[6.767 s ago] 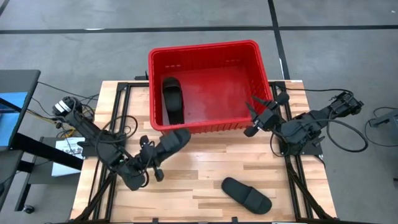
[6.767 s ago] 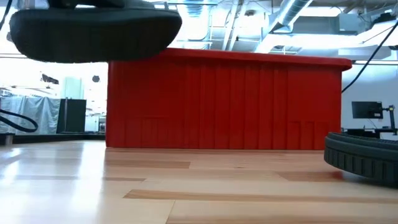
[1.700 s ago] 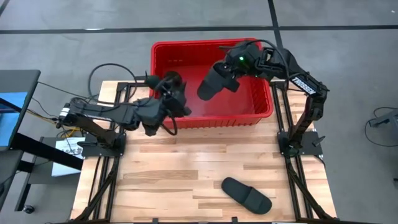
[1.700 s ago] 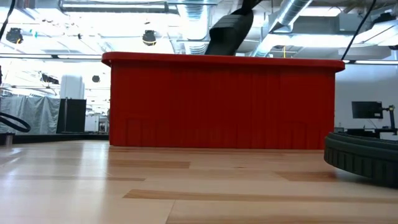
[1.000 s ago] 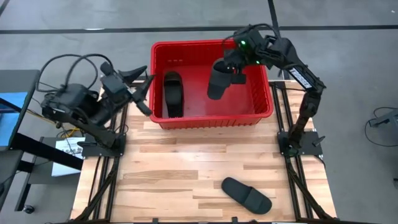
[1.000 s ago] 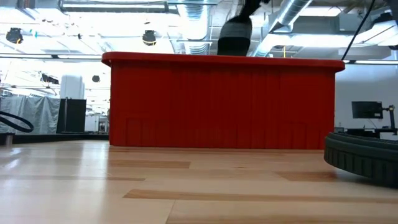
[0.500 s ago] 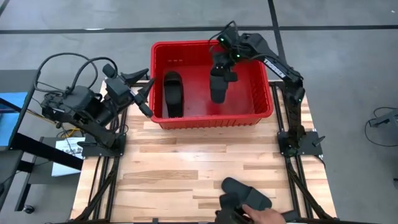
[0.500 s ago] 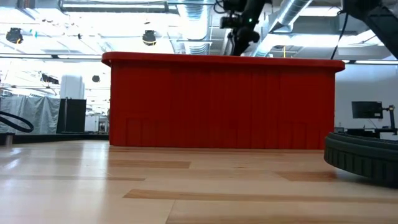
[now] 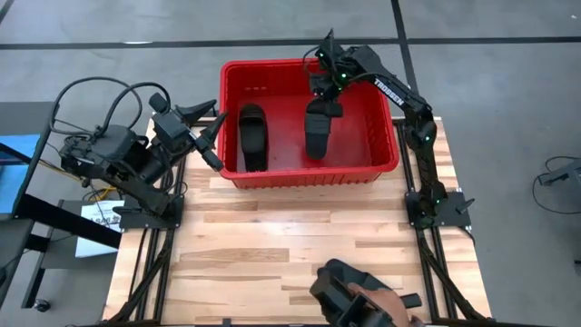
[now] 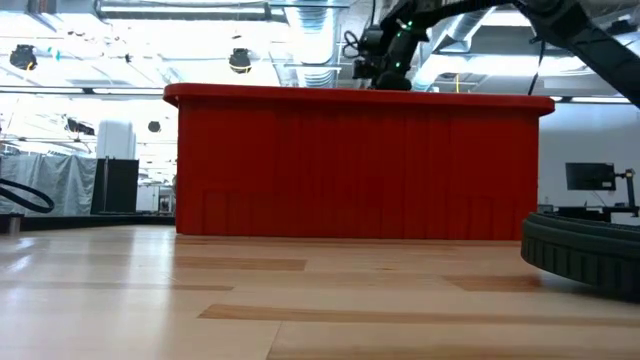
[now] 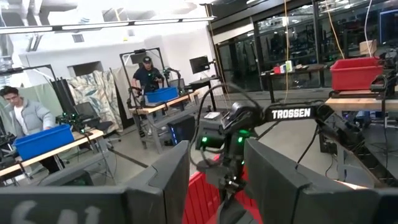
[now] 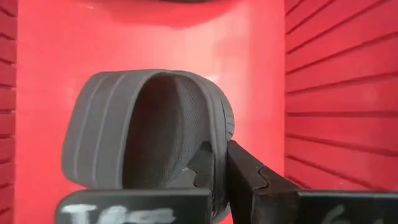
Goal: Pick and place slides into bin
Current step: Put the black slide into the red bin
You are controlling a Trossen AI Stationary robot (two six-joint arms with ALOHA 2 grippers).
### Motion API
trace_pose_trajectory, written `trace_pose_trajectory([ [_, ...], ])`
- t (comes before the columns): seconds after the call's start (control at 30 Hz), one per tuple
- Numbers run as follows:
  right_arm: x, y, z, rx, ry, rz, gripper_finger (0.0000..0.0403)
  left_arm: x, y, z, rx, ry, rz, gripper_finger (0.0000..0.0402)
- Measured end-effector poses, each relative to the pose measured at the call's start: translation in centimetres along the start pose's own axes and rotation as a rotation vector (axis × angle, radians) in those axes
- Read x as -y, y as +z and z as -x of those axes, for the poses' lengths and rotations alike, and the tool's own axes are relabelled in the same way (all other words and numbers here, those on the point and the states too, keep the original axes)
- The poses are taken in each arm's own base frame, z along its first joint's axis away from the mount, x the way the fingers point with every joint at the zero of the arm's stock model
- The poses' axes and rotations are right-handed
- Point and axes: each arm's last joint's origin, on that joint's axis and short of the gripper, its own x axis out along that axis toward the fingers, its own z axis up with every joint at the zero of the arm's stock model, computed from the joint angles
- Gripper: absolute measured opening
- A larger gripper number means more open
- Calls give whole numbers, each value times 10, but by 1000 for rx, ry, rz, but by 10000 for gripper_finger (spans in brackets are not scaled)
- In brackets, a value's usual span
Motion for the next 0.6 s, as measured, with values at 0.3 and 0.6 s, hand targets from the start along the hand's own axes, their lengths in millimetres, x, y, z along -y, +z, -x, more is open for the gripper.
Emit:
trace_pose_trajectory([
  [0.3, 8, 4, -41, -33, 5, 13, 5, 0, 0, 0, -1, 0, -1, 145],
  [0.6, 13, 1, -64, -78, 1, 6, 7, 0, 0, 0, -1, 0, -2, 145],
])
